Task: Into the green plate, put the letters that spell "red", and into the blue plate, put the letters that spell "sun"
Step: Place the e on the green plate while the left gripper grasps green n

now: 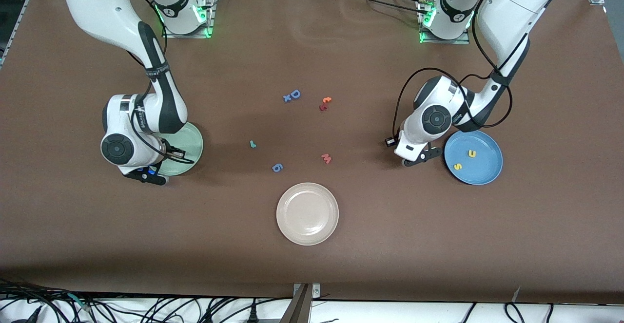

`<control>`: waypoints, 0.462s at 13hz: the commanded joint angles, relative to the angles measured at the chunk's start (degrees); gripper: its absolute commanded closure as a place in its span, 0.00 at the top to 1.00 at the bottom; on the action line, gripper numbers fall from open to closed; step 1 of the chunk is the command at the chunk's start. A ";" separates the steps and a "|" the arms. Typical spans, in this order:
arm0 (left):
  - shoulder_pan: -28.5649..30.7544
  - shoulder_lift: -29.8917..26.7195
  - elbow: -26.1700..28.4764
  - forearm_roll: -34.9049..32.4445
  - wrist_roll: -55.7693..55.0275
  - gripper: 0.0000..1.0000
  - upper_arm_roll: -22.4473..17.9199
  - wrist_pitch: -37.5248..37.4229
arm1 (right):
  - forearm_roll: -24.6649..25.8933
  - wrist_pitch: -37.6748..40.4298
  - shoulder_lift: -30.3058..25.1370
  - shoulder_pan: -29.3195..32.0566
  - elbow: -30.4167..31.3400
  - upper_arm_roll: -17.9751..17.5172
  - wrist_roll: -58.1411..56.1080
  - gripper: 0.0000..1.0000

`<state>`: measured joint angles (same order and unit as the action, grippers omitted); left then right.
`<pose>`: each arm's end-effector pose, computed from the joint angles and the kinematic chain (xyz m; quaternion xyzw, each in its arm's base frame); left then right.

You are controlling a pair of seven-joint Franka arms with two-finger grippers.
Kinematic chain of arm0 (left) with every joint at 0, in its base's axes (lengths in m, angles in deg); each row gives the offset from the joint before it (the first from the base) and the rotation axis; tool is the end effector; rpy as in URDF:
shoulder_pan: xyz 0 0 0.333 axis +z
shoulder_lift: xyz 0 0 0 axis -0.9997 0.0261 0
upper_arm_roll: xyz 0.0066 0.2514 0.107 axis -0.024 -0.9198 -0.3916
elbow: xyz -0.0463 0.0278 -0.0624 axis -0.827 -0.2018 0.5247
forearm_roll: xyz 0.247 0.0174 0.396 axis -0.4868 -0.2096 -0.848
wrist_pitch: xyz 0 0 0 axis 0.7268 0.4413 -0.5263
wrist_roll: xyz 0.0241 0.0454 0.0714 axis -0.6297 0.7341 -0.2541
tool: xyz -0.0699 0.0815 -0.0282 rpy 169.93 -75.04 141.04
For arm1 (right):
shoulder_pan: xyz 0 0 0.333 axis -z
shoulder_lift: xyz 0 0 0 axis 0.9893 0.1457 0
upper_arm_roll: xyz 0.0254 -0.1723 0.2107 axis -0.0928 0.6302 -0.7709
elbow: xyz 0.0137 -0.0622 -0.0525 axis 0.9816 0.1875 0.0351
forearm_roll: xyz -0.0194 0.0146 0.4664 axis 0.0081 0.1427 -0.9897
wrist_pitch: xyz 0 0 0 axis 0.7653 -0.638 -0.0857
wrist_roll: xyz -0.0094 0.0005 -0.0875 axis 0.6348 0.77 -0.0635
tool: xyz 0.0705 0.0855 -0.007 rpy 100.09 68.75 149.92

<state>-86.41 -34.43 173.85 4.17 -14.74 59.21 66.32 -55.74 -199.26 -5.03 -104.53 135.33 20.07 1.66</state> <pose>0.5451 -0.2463 0.0702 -0.9762 -0.1889 0.1058 0.0102 0.6403 0.0656 0.1052 0.9808 -0.1138 -0.1351 0.0830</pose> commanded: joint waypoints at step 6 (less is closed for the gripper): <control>6.32 -6.67 -6.17 -0.06 13.61 0.00 -0.54 -20.90 | -1.11 5.31 -7.01 -0.73 -1.11 -0.65 0.59 0.98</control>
<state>-83.74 -40.05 167.97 4.10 -8.47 58.74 47.65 -55.78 -197.91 -7.12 -104.70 133.85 19.89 1.72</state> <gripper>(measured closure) 0.736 0.163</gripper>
